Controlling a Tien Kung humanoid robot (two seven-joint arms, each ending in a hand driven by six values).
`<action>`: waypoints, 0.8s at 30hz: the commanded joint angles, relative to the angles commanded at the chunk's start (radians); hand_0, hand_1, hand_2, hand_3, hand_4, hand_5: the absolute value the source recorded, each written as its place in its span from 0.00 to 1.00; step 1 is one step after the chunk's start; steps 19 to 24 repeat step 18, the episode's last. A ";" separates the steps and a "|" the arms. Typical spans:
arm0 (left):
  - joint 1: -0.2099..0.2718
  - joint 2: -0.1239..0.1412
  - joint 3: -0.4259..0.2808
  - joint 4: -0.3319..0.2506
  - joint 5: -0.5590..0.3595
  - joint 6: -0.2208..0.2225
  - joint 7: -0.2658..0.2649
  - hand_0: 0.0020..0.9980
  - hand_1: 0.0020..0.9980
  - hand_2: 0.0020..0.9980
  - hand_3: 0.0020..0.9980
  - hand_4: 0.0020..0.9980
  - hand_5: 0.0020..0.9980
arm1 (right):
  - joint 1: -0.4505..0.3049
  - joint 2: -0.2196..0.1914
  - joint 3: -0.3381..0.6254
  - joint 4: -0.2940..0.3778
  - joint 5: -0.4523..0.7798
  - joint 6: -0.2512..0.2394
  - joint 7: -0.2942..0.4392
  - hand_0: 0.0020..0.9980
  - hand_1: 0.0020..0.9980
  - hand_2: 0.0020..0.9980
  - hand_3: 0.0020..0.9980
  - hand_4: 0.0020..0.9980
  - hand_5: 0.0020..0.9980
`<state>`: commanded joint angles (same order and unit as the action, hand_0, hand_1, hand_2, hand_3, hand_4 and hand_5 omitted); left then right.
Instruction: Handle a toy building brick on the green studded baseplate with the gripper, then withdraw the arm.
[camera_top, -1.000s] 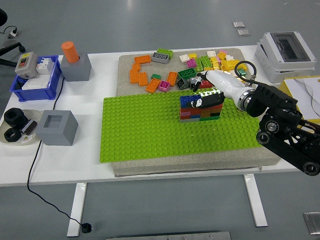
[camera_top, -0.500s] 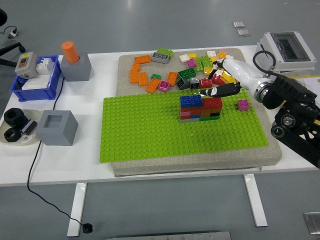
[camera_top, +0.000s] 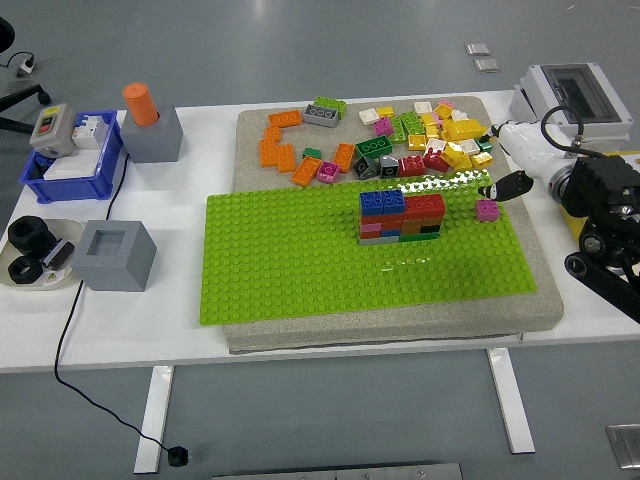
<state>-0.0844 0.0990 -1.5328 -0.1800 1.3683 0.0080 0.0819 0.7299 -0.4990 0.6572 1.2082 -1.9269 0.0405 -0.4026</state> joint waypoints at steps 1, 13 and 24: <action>0.000 0.000 0.000 0.000 0.000 0.000 0.000 0.63 0.59 0.55 0.58 0.60 0.23 | 0.002 0.005 -0.005 -0.018 -0.003 0.003 0.000 0.90 0.88 0.91 0.78 0.75 0.07; -0.001 0.001 -0.003 0.000 0.001 0.000 0.001 0.63 0.59 0.55 0.58 0.60 0.23 | 0.021 0.056 -0.035 -0.149 -0.003 0.025 -0.004 0.90 0.88 0.91 0.74 0.72 0.03; -0.001 0.001 -0.006 0.000 0.001 0.000 0.001 0.63 0.59 0.55 0.58 0.60 0.23 | 0.023 0.064 -0.044 -0.159 0.010 0.030 -0.006 0.90 0.88 0.92 0.73 0.72 0.03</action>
